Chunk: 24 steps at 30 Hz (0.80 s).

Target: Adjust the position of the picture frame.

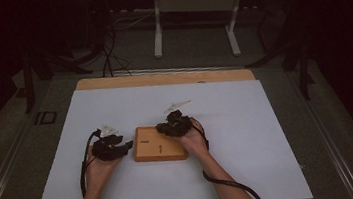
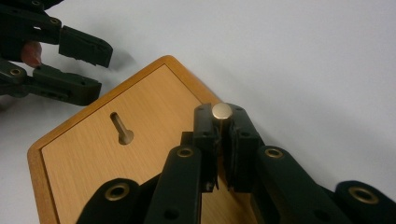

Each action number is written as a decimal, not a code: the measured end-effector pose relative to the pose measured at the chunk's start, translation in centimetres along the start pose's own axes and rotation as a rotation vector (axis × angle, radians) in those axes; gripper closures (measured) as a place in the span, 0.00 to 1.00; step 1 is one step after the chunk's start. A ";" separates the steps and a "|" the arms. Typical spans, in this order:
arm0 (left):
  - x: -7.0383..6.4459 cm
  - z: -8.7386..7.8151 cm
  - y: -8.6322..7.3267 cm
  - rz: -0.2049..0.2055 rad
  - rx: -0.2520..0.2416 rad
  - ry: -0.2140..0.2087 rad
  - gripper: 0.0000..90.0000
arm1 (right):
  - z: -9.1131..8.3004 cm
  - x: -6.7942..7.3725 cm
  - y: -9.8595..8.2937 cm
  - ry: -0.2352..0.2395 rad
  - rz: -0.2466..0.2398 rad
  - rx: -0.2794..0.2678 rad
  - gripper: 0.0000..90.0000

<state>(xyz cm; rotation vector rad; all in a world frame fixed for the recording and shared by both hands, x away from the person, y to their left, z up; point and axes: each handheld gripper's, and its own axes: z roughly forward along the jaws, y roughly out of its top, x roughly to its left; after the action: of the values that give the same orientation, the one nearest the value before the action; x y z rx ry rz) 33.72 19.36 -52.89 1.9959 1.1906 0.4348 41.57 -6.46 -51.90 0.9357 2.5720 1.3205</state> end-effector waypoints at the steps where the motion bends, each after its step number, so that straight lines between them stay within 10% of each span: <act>1: -0.1 -0.1 0.0 -0.005 -0.006 -0.011 0.57 | -0.1 0.1 0.0 0.001 0.006 0.000 0.94; 11: -1.0 -0.6 0.5 0.042 -0.016 -0.114 0.98 | -1.0 -0.2 -0.6 -0.020 0.027 -0.004 0.94; 24: -2.1 0.2 0.6 0.085 0.026 -0.168 1.00 | -1.9 -0.3 -1.0 -0.005 0.026 0.005 0.94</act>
<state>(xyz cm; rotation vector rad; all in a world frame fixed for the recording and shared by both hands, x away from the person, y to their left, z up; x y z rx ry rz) 33.14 17.31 -52.39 2.0671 1.0157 0.2884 40.70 -8.42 -51.57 0.9750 2.5689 1.3171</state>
